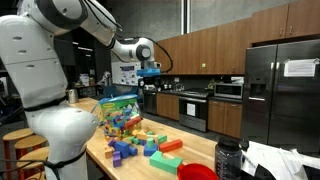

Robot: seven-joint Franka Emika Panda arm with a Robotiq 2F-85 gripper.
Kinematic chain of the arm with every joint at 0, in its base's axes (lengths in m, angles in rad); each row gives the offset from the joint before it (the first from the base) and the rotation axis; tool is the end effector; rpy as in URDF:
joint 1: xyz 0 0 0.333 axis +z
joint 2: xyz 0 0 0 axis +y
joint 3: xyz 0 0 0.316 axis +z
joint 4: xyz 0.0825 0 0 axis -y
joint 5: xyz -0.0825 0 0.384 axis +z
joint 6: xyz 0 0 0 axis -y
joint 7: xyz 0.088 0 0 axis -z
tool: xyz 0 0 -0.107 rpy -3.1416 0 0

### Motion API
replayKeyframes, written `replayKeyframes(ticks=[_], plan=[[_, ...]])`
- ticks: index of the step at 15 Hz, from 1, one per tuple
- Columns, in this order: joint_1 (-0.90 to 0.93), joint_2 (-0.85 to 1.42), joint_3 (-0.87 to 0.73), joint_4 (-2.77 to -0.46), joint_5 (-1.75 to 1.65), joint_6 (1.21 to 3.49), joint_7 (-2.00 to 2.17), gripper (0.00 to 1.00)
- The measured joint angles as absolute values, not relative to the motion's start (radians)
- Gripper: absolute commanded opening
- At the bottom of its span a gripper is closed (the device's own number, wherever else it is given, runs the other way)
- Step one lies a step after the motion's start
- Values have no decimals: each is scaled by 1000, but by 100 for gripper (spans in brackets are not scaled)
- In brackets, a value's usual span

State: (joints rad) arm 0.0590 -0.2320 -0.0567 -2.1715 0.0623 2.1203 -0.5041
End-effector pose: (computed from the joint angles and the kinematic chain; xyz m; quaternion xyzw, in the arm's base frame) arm 0.5015 0.0024 0.5086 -0.9669 -0.2361 -0.0957 0.0111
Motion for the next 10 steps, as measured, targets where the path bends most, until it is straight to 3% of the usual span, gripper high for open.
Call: replayKeyframes(ticks=[10], plan=[[90, -225, -37, -2175, 148, 2065, -534, 100]])
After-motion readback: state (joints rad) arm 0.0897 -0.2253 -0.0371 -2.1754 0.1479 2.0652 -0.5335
